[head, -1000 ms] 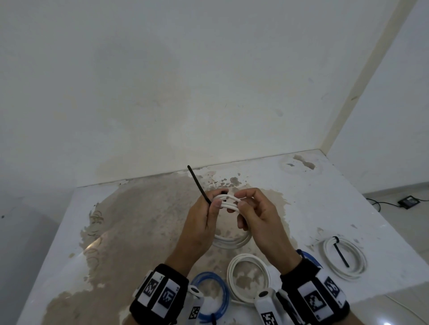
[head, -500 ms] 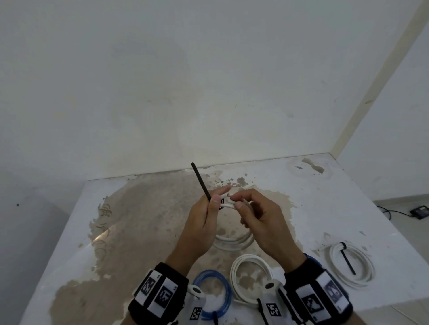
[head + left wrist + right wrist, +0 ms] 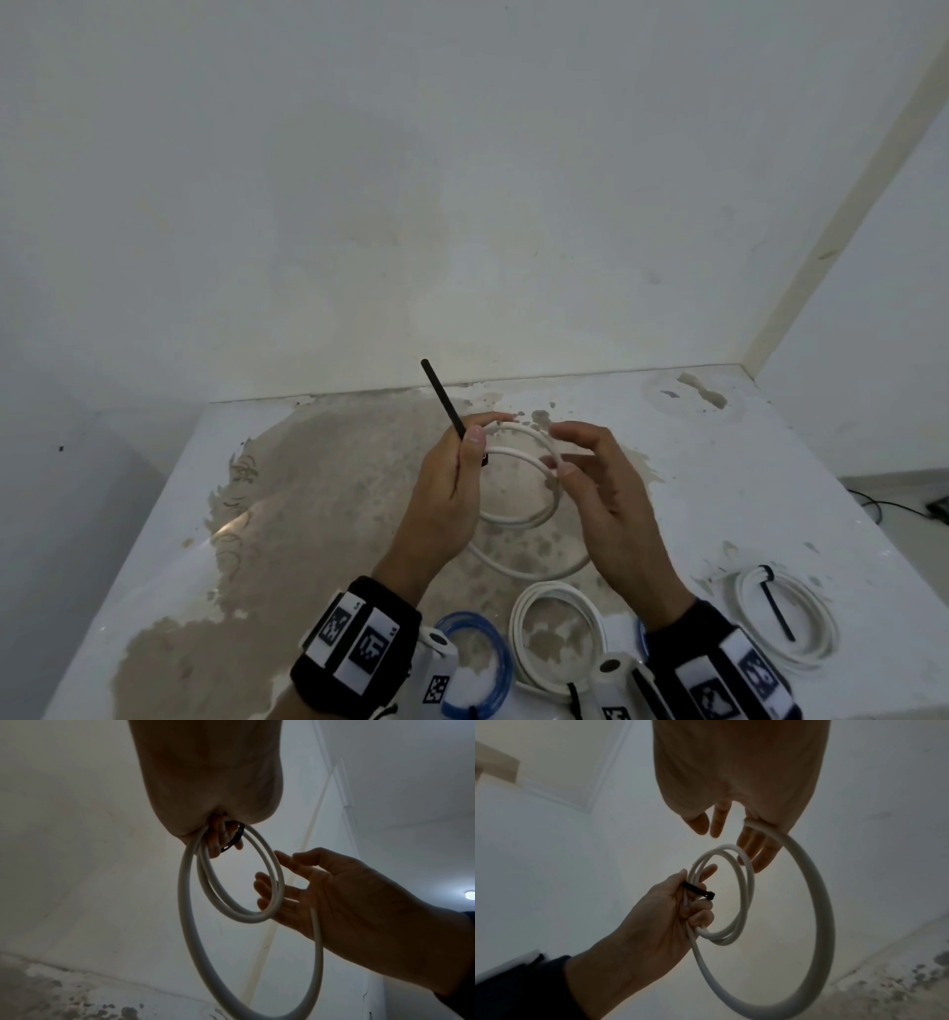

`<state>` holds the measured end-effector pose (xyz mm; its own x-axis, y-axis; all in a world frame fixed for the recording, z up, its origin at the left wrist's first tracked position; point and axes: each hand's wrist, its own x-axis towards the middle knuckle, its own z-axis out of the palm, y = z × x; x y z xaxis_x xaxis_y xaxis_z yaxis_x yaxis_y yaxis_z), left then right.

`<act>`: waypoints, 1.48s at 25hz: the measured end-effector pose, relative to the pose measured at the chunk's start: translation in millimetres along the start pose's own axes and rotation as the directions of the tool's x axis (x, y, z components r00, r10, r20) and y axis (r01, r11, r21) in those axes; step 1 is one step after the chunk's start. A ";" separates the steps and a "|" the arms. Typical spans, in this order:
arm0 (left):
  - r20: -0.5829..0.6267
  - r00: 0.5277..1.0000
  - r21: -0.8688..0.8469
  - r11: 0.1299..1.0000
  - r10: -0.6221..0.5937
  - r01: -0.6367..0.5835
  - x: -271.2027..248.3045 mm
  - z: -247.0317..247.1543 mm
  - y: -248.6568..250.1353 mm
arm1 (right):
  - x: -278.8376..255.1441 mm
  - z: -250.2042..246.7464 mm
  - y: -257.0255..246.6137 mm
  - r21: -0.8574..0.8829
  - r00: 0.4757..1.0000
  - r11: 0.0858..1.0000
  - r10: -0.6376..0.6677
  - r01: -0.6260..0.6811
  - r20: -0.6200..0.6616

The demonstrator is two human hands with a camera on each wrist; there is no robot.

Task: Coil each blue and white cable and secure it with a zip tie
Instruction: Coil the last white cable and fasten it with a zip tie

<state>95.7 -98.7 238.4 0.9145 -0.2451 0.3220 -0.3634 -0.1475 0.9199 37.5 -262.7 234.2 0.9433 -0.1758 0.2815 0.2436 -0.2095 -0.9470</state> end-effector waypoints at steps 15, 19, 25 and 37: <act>-0.294 0.919 -0.246 0.950 -0.262 0.192 27.5 -6.7 -18.1 | -13.6 -6.8 56.7 0.269 0.714 0.668 0.687 -0.694 0.136; -0.288 0.918 -0.220 0.952 -0.272 0.213 25.3 -12.5 -9.1 | -8.5 -4.9 55.0 0.337 0.826 0.771 0.562 -0.541 0.041; -0.003 0.973 0.066 0.971 -0.229 0.229 11.5 -5.4 1.1 | 23.0 -4.8 15.4 -0.150 0.998 0.988 -0.042 0.035 -0.048; 0.040 0.974 -0.141 0.964 -0.221 0.224 16.8 6.1 16.3 | 31.8 17.3 14.1 -0.308 0.933 0.909 -0.335 0.282 -0.134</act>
<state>104.1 -111.1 257.4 0.9642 -0.2450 0.1015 -0.1200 -0.0620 0.9908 74.8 -254.6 227.1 0.7679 -0.2226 0.6007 0.4181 -0.5362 -0.7332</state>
